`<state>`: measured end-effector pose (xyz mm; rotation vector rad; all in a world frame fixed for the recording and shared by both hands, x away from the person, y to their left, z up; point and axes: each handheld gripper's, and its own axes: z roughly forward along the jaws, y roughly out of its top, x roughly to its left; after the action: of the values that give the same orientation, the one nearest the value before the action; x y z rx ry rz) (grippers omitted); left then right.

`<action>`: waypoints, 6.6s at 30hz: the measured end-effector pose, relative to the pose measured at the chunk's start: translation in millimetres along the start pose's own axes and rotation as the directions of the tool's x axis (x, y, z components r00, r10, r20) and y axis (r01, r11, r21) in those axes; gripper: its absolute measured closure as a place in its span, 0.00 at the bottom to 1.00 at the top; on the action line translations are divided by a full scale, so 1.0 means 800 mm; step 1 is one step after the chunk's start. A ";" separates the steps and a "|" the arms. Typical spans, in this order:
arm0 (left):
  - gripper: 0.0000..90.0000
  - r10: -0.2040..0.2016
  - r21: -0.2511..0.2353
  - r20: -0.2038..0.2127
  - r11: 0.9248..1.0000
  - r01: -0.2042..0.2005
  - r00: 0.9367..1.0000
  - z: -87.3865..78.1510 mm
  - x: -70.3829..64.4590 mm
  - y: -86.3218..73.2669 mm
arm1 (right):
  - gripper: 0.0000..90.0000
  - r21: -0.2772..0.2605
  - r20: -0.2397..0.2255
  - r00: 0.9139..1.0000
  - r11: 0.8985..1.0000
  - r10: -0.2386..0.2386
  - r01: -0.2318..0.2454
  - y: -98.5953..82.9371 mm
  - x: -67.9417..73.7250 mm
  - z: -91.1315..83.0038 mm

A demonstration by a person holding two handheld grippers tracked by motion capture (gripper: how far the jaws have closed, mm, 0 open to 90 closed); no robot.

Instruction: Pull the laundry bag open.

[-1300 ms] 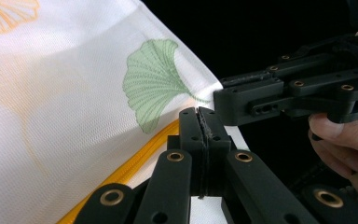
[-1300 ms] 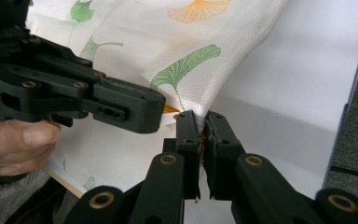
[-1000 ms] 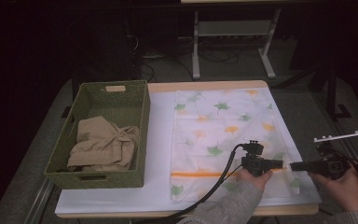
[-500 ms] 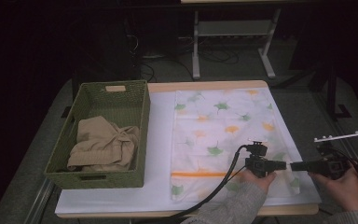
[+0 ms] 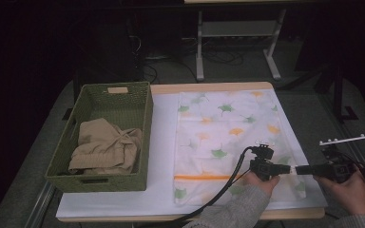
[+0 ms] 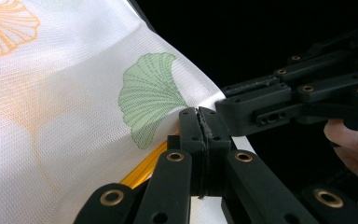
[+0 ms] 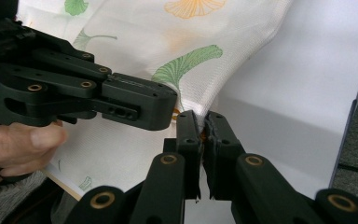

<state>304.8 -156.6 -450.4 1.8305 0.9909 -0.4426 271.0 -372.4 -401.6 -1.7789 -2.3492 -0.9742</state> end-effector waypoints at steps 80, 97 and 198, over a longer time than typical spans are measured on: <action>1.00 -0.025 -0.011 -0.062 1.000 0.024 0.998 -0.136 0.058 -0.035 | 0.94 -0.019 0.022 0.999 0.999 0.041 -0.040 -0.009 -0.020 0.004; 1.00 -0.039 -0.038 -0.085 0.999 0.036 0.996 -0.180 0.076 -0.048 | 0.94 -0.016 0.037 0.999 0.999 0.040 -0.040 -0.009 -0.020 0.006; 0.78 -0.017 -0.107 -0.354 0.994 -0.023 0.935 -0.324 0.093 -0.080 | 0.75 -0.046 0.060 0.997 0.998 -0.048 0.051 -0.005 -0.001 -0.011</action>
<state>267.4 116.3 -417.4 1.8471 1.2290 -0.0501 265.2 -378.3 -396.7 -1.7989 -2.4362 -1.0056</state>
